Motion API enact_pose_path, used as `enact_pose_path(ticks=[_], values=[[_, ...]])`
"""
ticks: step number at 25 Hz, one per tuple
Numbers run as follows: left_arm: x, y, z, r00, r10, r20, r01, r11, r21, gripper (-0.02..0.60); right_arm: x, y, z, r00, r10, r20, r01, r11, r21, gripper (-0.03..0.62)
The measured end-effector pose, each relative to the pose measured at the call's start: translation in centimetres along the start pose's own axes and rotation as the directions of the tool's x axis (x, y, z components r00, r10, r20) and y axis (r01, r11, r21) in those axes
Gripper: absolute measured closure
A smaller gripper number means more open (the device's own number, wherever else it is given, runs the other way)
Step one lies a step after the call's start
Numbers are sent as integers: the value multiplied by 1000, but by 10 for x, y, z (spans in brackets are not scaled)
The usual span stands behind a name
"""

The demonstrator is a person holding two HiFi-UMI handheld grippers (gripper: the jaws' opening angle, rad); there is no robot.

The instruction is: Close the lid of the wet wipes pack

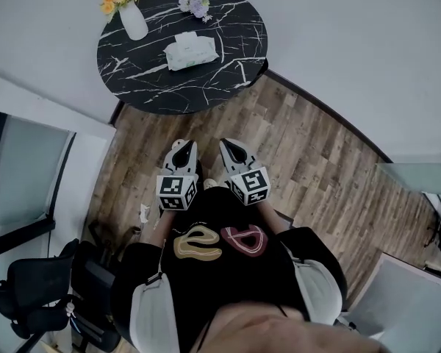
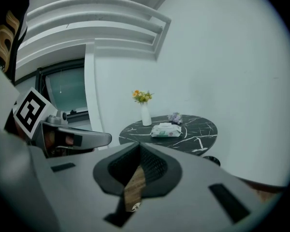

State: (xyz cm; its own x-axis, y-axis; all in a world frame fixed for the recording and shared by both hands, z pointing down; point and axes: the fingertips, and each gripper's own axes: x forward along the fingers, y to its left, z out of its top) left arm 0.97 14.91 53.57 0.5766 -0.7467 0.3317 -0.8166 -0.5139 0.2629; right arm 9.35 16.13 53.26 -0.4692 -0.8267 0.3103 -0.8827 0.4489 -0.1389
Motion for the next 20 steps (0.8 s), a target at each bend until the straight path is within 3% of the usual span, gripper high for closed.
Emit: enact_pose_path(ticks=[14,20], values=[[89,82,53,998,-61,-26,61,998,-3,561,108,-41,37,999,14,-29,-11,996,89,583],[123,126,76,995,-92,-35,92,996,-2,561,159,-51,60,999,-24,-25,27,995,98,582]])
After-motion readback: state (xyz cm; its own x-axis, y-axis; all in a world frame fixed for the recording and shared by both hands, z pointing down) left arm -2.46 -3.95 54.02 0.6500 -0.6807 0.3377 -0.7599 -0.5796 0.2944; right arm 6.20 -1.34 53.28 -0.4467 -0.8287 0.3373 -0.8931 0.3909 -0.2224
